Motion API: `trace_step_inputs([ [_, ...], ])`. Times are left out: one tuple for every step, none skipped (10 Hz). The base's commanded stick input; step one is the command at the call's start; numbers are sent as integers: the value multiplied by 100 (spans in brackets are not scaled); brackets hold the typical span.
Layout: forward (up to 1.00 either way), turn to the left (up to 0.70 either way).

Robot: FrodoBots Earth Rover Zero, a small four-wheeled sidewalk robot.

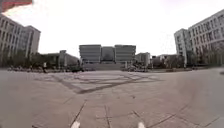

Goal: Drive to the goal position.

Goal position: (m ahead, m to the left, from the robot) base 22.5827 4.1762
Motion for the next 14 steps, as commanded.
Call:
trace_step_inputs([
  [60,5],
  [60,0],
  [60,0],
  [60,0],
  [60,0],
  [60,0],
  [60,0],
  [60,0],
  [60,0],
  [60,0],
  [60,0],
  [60,0],
  [60,0],
  [60,0],
])
